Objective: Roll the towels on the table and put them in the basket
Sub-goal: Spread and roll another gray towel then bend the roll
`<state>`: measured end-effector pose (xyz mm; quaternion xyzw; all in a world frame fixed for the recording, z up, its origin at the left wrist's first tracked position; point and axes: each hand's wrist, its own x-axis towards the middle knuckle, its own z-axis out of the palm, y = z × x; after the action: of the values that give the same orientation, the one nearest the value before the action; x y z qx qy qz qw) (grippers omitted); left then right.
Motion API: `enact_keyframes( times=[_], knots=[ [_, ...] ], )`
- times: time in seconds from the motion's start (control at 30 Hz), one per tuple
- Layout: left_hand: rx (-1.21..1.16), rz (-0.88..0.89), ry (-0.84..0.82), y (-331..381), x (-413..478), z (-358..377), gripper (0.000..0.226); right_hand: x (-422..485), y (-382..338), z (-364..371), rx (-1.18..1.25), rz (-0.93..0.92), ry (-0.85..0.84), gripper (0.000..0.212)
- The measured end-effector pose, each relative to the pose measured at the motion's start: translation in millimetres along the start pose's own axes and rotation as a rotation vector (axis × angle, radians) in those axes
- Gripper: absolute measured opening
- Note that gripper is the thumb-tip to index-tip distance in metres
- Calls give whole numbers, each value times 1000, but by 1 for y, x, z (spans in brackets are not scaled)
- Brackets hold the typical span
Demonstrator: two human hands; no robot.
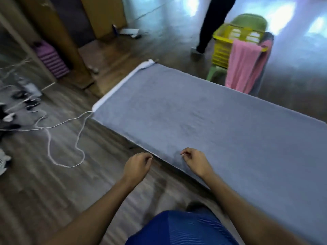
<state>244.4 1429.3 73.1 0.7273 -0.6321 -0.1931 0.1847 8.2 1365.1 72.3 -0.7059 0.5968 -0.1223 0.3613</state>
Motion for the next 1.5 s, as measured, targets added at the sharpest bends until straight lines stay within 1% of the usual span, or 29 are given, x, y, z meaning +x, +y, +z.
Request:
enact_keyframes(
  times=[0.1,0.23,0.33,0.53,0.67,0.8,0.9,1.0,1.1,1.23,1.3,1.4,1.47,1.5],
  knots=[
    [-30,-105,71,-55,6,-42,14,43,-60,36,-18,-86,-77,18],
    [-62,-237,204,-118,27,-91,14,103,-140,72,-31,-192,-173,18],
    [-69,-296,234,-153,54,-121,13,152,-188,97,-44,-232,-210,17],
    [-41,-291,219,-238,141,-189,14,260,-269,159,34,-199,-243,15],
    [4,-295,134,-302,211,-234,17,333,-327,193,87,-128,-229,19],
    [67,-304,64,-354,280,-281,18,394,-383,214,189,-107,-194,16],
    [53,-262,37,-385,332,-314,15,433,-416,226,188,-82,-176,15],
    [34,-199,60,-415,388,-338,12,471,-444,233,222,-40,-136,15],
    [6,-136,30,-441,446,-353,15,510,-465,238,256,0,-97,16],
    [-107,-74,-64,-474,521,-361,13,556,-491,248,297,91,-6,15],
    [-133,-7,-152,-484,559,-362,13,574,-501,251,352,165,66,15],
    [-100,116,-258,-478,612,-363,14,593,-508,244,427,272,153,14],
    [-81,228,-325,-464,643,-359,13,600,-508,238,435,353,265,13],
    [-71,295,-371,-453,661,-352,13,603,-504,233,441,406,349,11]
  ],
)
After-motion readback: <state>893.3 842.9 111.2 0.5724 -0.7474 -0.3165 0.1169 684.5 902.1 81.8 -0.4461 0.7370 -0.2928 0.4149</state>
